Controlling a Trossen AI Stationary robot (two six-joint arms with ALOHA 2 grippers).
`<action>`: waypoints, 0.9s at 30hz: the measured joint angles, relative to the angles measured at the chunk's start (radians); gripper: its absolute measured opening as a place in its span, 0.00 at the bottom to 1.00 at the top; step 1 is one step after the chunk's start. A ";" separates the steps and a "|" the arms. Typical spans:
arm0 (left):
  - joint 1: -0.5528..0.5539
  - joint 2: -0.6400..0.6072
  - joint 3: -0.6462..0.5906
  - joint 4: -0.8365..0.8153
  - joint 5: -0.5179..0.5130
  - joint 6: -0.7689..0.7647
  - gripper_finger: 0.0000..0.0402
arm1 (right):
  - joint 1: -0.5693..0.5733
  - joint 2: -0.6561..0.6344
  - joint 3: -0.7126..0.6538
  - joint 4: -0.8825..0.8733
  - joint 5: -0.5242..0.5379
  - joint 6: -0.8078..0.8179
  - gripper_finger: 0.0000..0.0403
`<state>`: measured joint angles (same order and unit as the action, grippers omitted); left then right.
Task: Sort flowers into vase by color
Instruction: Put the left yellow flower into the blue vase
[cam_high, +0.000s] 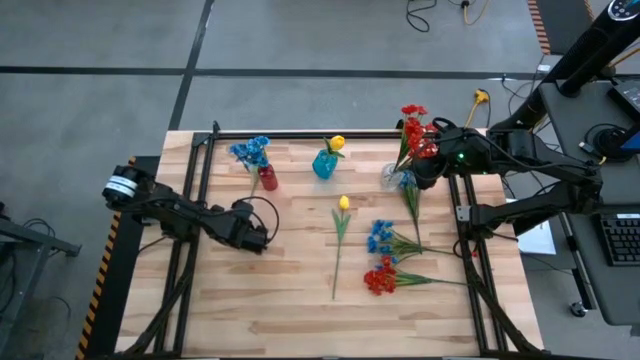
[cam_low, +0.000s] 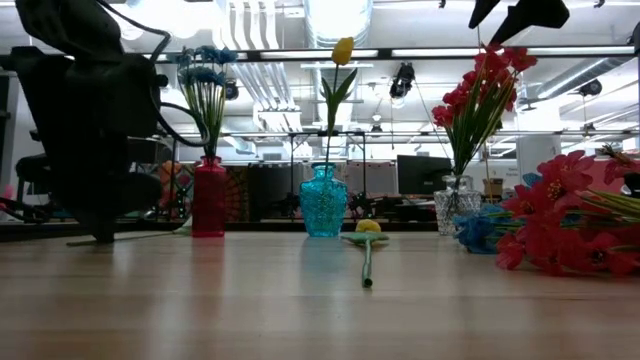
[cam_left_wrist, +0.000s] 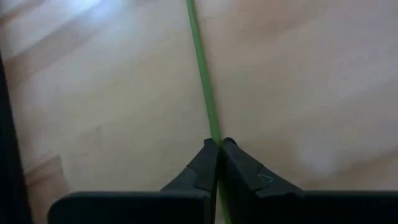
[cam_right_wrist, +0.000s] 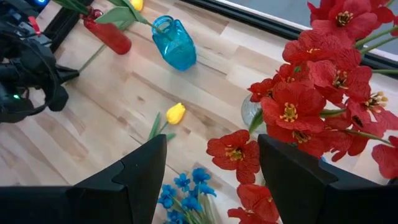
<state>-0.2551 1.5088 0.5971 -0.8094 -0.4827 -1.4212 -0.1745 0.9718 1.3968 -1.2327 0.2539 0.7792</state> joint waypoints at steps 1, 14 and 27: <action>-0.005 -0.005 0.005 -0.018 0.017 -0.002 0.00 | 0.000 0.000 0.000 0.000 0.001 -0.010 0.60; -0.154 -0.139 0.082 -0.192 0.211 -0.001 0.00 | 0.000 -0.006 -0.001 0.000 0.016 -0.047 0.60; -0.403 -0.164 0.334 -0.504 0.420 -0.067 0.00 | 0.000 -0.024 -0.001 0.001 0.018 -0.059 0.60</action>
<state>-0.6582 1.3445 0.9309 -1.3131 -0.0626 -1.4882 -0.1745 0.9479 1.3960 -1.2316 0.2718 0.7205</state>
